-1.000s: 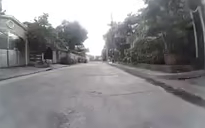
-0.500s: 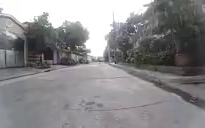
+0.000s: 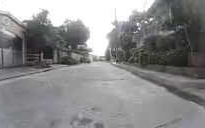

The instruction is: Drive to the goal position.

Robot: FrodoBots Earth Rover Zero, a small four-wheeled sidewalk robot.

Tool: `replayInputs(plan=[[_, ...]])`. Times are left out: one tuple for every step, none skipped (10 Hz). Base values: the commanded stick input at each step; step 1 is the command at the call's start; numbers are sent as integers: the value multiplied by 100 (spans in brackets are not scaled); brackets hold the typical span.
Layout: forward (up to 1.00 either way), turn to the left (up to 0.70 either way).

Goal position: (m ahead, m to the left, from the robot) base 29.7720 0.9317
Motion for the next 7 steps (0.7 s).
replayInputs(plan=[[100,-1],[100,-39],[100,-39],[100,-23],[100,-4],[100,-27],[100,-39]])
